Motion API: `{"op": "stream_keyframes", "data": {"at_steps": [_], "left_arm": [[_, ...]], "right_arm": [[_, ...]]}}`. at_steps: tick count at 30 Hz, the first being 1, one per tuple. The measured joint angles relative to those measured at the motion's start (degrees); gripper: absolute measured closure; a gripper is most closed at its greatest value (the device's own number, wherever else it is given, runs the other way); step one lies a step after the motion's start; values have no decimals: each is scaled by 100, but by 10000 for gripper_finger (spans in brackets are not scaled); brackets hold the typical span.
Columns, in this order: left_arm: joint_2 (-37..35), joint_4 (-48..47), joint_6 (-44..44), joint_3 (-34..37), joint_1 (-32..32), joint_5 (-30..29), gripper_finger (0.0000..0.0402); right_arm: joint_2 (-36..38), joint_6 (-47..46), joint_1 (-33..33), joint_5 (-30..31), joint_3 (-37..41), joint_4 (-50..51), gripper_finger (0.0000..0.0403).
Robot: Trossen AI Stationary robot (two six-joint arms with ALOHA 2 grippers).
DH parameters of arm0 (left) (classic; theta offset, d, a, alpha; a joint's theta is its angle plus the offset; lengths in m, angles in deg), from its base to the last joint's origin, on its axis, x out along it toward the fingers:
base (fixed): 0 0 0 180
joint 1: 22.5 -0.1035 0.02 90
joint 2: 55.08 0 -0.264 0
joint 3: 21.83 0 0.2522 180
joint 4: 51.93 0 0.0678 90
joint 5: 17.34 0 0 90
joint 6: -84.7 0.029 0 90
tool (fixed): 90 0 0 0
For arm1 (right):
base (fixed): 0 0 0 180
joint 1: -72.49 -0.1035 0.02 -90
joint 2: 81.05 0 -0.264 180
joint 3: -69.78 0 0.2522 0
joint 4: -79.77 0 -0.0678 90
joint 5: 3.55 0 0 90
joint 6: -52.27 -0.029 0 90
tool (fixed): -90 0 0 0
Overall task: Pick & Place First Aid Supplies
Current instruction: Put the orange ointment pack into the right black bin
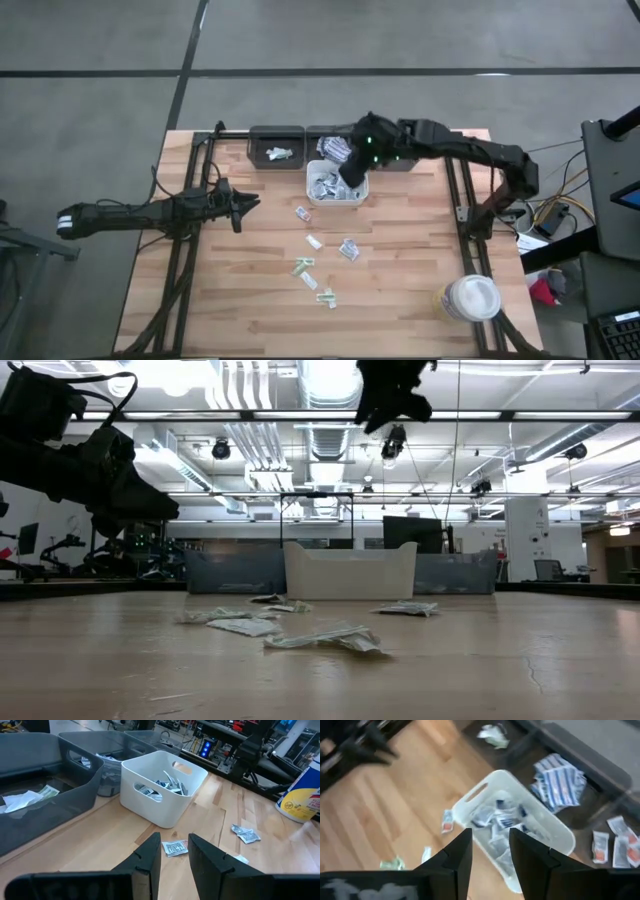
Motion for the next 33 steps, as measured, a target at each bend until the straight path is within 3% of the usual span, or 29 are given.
{"op": "stream_keyframes", "data": {"at_steps": [5,11,17,27,33], "left_arm": [[0,54,-13,4,0,-24,307],[0,314,-35,4,0,-22,307],[-5,513,-11,4,1,-16,307],[-11,668,-122,4,1,5,307],[-7,654,127,4,1,4,307]], "right_arm": [[18,329,-712,260,48,28,286],[151,233,-1456,1097,471,31,299],[505,202,-1894,1138,1282,-373,317],[1595,-727,-2086,714,3615,-3070,350],[1557,-1226,-2247,18,4745,-4932,355]]}}
